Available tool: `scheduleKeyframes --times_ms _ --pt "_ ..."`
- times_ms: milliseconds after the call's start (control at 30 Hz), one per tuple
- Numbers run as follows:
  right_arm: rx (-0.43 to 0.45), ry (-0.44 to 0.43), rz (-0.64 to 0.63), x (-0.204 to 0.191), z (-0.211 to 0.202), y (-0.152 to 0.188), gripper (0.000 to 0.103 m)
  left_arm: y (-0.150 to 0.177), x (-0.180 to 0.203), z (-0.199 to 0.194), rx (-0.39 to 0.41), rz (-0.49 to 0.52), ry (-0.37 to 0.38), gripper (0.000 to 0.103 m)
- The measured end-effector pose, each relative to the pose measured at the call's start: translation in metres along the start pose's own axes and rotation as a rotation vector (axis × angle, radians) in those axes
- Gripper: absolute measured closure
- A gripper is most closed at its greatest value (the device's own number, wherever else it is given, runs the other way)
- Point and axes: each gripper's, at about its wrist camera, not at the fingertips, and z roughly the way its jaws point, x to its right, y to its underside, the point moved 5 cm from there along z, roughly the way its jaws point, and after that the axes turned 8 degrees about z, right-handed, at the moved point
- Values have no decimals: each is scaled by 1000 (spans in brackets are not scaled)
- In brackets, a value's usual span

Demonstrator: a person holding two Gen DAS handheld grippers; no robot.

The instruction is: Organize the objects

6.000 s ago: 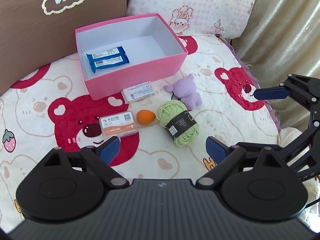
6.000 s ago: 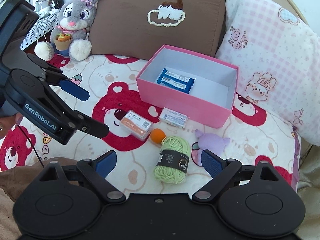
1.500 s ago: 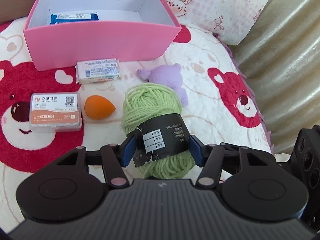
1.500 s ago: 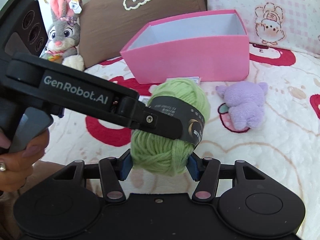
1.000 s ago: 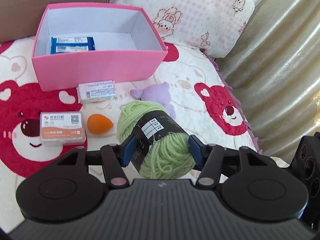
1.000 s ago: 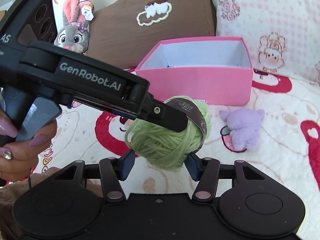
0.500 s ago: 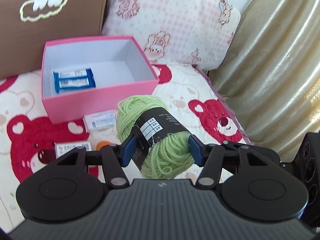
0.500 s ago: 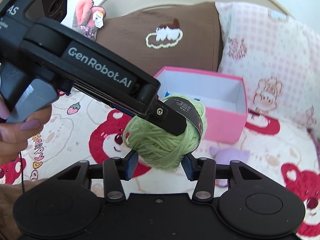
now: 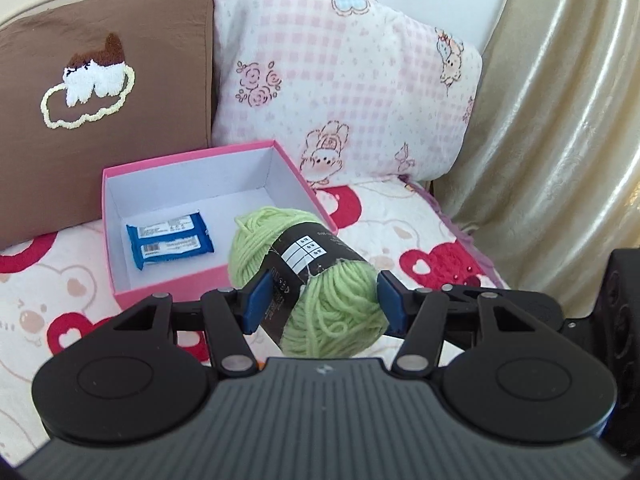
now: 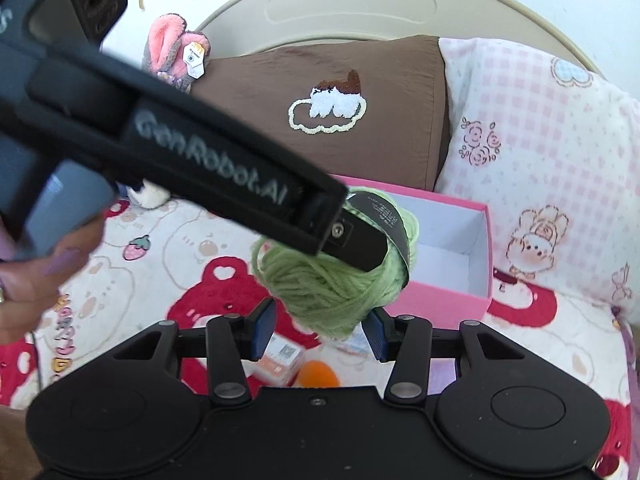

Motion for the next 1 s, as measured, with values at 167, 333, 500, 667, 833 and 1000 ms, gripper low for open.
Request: scheduleKeyframes --times_ms 167,333,500,667,833,1000 --pt "6 -20 36 13 20 -2 55 -5 0 15 -9 -18 84 48" --pt "-32 -3 59 26 51 -1 62 5 -23 53 -120 -127 133 57" --pt "-103 -40 128 45 63 22 62 35 -46 67 -166 -188 117 57" --pt "-166 -44 172 54 78 43 59 58 -55 79 -207 -216 86 57" --pt "-187 -7 172 56 84 60 47 75 -54 89 -217 -189 61 57" --pt "-183 23 177 68 90 71 30 84 -52 102 -223 -128 20 54"
